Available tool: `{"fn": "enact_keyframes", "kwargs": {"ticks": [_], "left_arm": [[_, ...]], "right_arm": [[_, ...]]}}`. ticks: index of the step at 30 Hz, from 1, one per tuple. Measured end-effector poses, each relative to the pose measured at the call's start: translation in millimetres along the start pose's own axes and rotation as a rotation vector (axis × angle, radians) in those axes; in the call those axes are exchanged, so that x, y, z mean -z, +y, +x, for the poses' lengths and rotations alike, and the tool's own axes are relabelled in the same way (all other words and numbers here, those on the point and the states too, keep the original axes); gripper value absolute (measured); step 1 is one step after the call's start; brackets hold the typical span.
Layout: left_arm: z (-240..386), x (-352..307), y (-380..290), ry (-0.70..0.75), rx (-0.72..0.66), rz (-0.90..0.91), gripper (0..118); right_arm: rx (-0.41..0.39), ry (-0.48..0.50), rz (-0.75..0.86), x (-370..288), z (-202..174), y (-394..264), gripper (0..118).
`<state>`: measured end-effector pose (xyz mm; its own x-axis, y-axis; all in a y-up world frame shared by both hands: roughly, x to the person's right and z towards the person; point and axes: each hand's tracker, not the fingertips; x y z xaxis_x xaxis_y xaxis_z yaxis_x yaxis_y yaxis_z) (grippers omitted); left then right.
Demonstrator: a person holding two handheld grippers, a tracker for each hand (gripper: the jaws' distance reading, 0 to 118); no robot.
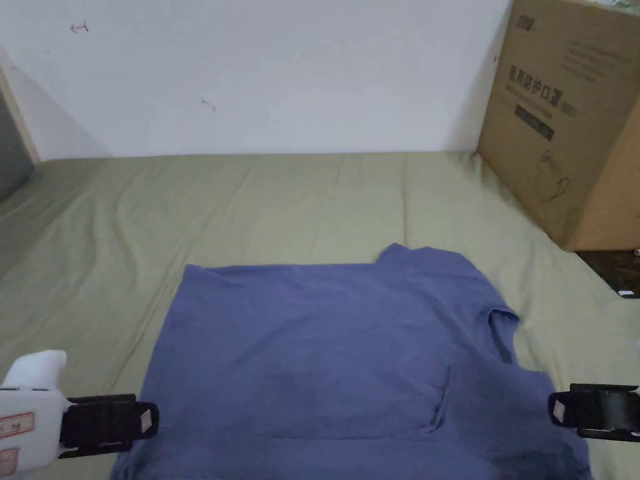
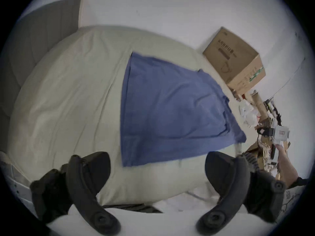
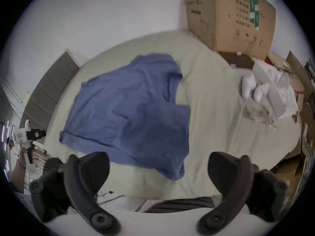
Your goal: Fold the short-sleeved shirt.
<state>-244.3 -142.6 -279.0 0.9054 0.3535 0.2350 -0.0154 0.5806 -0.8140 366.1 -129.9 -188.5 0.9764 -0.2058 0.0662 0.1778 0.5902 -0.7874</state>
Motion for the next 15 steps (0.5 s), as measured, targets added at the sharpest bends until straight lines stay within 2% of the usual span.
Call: {"fn": "enact_keyframes", "kwargs": {"ticks": [1, 2, 3, 4, 7, 10, 12, 13, 14, 15], "left_arm": [[23, -12, 1, 0.001, 0.025, 0.044, 69], [40, -20, 0, 0.016, 0.056, 0.069, 30], [51, -24, 0, 0.030, 0.082, 0.098, 0], [58, -25, 1, 0.051, 0.121, 0.152, 0], [59, -20, 5, 0.051, 0.114, 0.148, 0], [44, 7, 11, 0.146, -0.004, -0.078, 0], [30, 28, 3, 0.124, -0.028, -0.224, 0], [20, 42, 3, 0.151, -0.004, -0.235, 1], [12, 53, -1, 0.171, -0.003, -0.251, 10], [5, 60, -3, 0.189, -0.007, -0.221, 41]], "right_arm": [[-0.016, -0.019, 0.059, -6, -10, 1, 86], [-0.016, 0.000, 0.111, -15, -11, 4, 54], [-0.010, 0.028, 0.154, -19, -18, 5, 11], [0.001, 0.040, 0.187, -21, -24, 6, 0], [0.012, 0.073, 0.231, -26, -40, 11, 0], [0.000, 0.112, 0.203, -18, -47, 17, 0], [-0.021, 0.132, 0.150, -9, -49, 18, 0], [-0.025, 0.127, 0.136, -6, -50, 17, 0], [-0.032, 0.125, 0.117, 2, -49, 17, 0], [-0.034, 0.121, 0.107, 5, -49, 15, 0]]}}
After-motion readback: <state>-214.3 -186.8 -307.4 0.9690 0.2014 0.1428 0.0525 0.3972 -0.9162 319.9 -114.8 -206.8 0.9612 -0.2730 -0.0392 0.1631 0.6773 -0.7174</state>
